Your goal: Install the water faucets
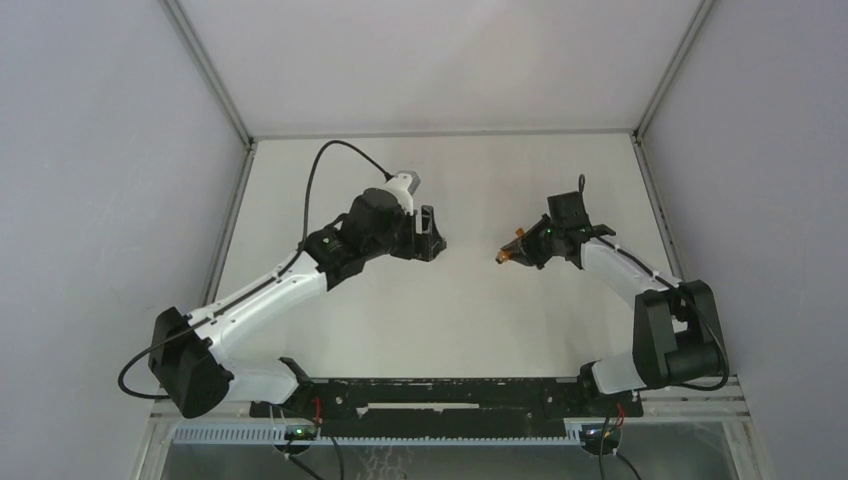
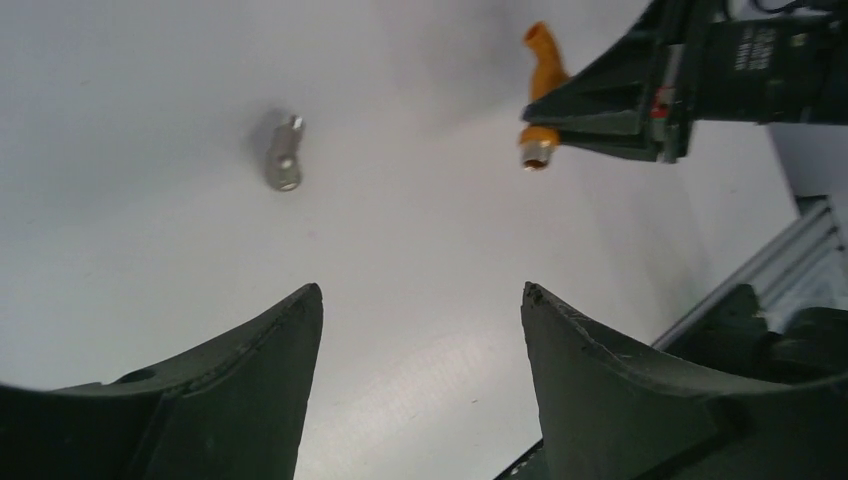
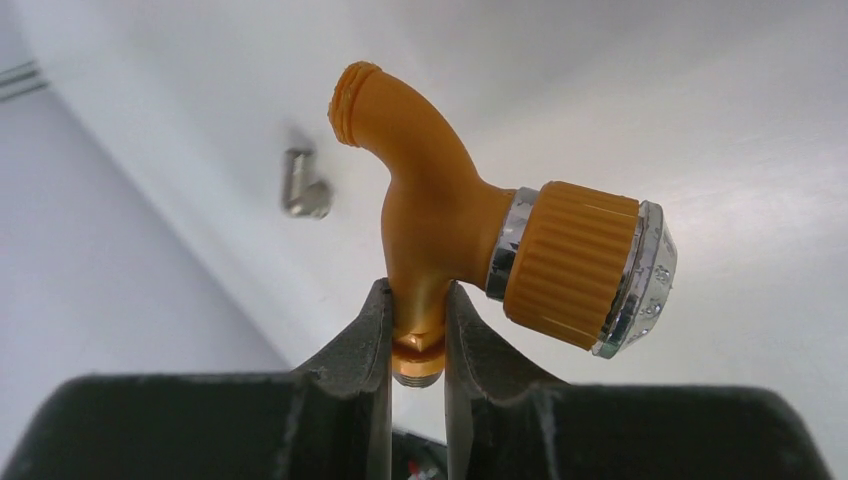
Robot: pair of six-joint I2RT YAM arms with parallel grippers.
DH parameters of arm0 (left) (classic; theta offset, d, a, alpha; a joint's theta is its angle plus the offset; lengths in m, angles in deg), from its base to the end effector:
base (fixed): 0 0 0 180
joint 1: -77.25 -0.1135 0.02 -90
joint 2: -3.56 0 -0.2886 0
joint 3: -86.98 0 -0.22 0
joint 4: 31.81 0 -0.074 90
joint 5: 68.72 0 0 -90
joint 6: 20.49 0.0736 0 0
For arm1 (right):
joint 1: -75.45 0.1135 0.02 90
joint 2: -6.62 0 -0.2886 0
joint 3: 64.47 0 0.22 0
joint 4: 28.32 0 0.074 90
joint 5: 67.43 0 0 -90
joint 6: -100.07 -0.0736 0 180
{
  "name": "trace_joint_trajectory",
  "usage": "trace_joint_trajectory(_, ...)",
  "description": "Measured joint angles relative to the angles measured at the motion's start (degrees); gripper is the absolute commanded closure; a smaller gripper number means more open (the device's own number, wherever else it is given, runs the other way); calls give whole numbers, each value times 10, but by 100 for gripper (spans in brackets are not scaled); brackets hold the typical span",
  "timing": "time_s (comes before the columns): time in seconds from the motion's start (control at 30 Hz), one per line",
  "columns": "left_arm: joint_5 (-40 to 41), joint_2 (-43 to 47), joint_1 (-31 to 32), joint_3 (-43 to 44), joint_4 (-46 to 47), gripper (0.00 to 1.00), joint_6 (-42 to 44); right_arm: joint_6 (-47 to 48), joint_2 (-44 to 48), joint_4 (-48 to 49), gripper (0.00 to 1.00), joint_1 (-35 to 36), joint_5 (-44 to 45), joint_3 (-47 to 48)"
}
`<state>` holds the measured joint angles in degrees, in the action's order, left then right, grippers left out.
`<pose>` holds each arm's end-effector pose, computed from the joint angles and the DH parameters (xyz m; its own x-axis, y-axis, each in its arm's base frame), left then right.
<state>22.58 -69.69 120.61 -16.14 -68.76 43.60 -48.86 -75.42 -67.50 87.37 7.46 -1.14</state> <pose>0.2045 -0.1908 0.3227 -0.6531 0.0159 -0.7571 0.4305 0.8303 -0.3539 0.2558 0.0736 0.2059 -0.7146 0.6943 -0.0852 0.5370 0.6226 0.5692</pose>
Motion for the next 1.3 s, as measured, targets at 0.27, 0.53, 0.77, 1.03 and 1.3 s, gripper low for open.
trace_joint_trajectory(0.27,-99,-63,0,0,100,16,-63,-97,52,47,100,75,-54,0)
trace_joint_trajectory(0.53,-172,-147,5,0,140,23,-97,-141,73,70,100,83,-67,0)
trace_joint_trajectory(0.77,-203,-171,7,12,171,32,-119,-149,74,73,100,83,-76,0)
trace_joint_trajectory(1.03,-227,-193,7,37,189,48,-132,-148,79,74,100,83,-82,0)
trace_joint_trajectory(1.3,-239,-208,6,47,189,79,-134,-146,88,73,100,83,-87,0)
